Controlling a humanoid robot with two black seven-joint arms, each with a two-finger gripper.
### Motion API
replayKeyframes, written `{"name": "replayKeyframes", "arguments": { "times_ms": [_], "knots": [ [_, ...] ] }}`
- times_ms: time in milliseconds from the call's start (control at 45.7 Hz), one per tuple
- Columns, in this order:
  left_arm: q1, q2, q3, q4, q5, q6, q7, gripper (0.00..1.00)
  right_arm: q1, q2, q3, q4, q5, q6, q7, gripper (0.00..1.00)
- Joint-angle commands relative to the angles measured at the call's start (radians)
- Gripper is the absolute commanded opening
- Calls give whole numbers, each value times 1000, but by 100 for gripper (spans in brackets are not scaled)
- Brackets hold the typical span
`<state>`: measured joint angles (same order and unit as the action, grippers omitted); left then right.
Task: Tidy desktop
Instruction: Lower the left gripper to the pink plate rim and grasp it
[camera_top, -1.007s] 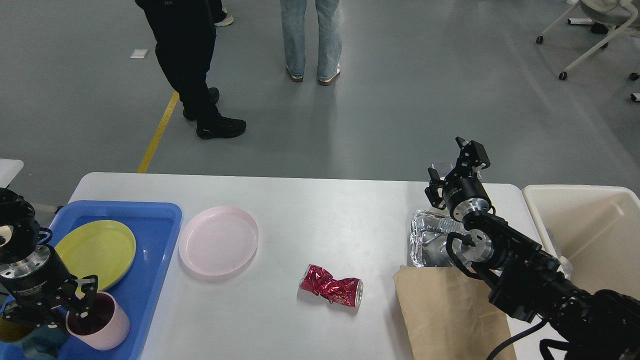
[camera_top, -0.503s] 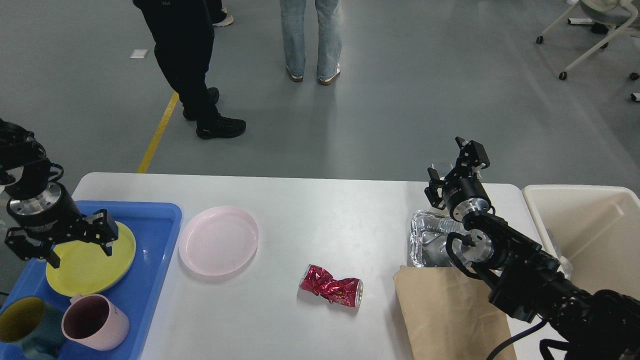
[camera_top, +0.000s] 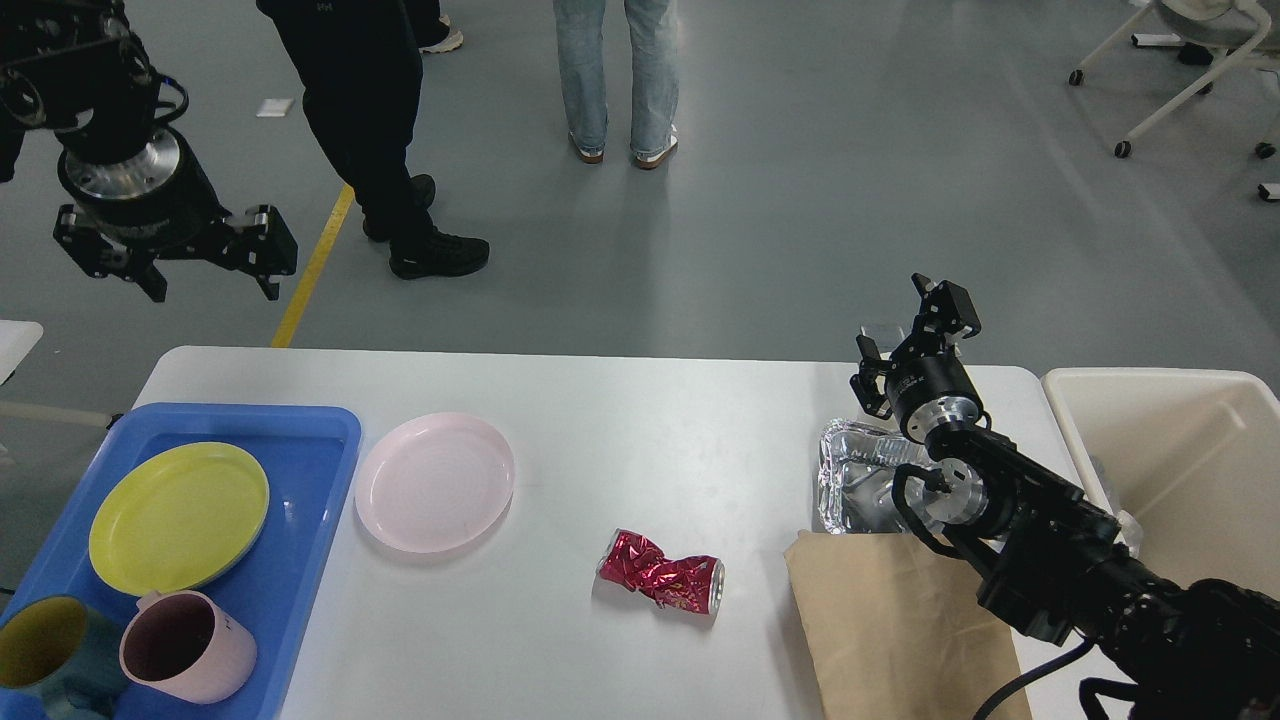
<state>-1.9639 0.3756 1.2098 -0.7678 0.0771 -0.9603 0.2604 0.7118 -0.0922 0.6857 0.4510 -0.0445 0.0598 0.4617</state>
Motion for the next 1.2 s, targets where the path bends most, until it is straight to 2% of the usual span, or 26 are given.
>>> {"name": "replayKeyframes", "arguments": {
  "times_ms": [0, 66, 350, 678, 897, 1182],
  "knots": [
    [-20, -44, -7, -1, -2, 0, 0, 93, 0, 0, 0, 0, 0, 0, 0, 100],
    [-6, -78, -16, -2, -2, 0, -1, 93, 0, 0, 0, 0, 0, 0, 0, 100],
    [217, -254, -44, 2, -3, 0, -4, 93, 0, 0, 0, 0, 0, 0, 0, 100],
    [378, -340, -62, 4, -3, 0, 8, 93, 0, 0, 0, 0, 0, 0, 0, 100],
    [476, -357, -65, 24, -10, 196, 10, 93, 0, 0, 0, 0, 0, 0, 0, 100],
    [553, -328, -119, 30, -51, 321, 10, 85, 0, 0, 0, 0, 0, 0, 0, 100]
  ]
}}
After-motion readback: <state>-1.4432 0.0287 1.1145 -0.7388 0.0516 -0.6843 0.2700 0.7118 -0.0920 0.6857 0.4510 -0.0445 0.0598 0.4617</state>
